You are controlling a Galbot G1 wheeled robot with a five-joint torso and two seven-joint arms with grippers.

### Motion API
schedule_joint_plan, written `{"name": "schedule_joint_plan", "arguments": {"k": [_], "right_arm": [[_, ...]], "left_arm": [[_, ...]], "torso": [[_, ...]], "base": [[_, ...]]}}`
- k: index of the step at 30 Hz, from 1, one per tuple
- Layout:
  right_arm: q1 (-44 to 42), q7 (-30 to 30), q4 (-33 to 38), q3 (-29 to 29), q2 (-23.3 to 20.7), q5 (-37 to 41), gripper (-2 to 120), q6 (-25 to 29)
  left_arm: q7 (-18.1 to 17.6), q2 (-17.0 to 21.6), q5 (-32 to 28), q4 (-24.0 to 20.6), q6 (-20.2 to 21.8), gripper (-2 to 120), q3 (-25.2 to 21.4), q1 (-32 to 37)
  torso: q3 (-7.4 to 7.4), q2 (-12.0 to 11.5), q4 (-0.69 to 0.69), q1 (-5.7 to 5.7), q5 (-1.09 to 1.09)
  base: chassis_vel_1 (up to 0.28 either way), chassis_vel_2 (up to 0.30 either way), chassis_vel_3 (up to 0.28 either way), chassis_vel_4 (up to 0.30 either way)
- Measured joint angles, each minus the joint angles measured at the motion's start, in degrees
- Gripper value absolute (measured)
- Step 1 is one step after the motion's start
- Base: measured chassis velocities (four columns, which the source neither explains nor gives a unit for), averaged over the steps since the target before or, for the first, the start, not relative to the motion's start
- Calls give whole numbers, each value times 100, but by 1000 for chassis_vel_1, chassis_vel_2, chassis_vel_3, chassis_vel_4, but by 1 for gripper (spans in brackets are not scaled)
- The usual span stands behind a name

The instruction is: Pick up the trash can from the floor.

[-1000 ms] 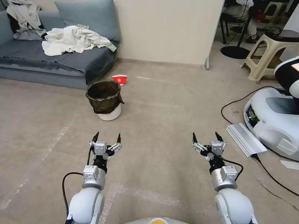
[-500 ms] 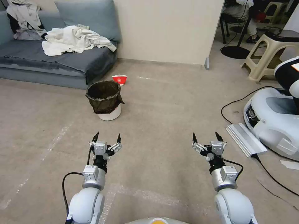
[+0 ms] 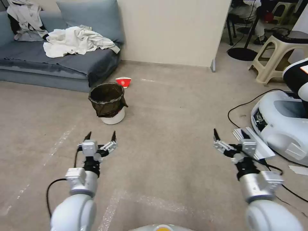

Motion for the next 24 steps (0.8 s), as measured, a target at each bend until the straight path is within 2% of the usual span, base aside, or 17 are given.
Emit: {"name": "schedule_joint_plan", "arguments": {"k": [2, 4, 24], "right_arm": [[-1, -52, -33, 13, -2, 55, 100, 153], [11, -66, -72, 6, -4, 83, 100, 256], [40, -36, -169, -24, -81, 198, 100, 392]], "left_arm": [[-46, 15, -136, -210, -196, 100, -120, 186], [-54, 26, -169, -237, -317, 100, -134, 267], [-83, 19, -31, -160, -289, 100, -146, 343]], "torso": [[0, 0, 2, 0, 6], [0, 0, 2, 0, 0], [0, 0, -1, 0, 1]], "base": [[0, 0, 0, 0], [0, 0, 0, 0], [0, 0, 0, 0]]}}
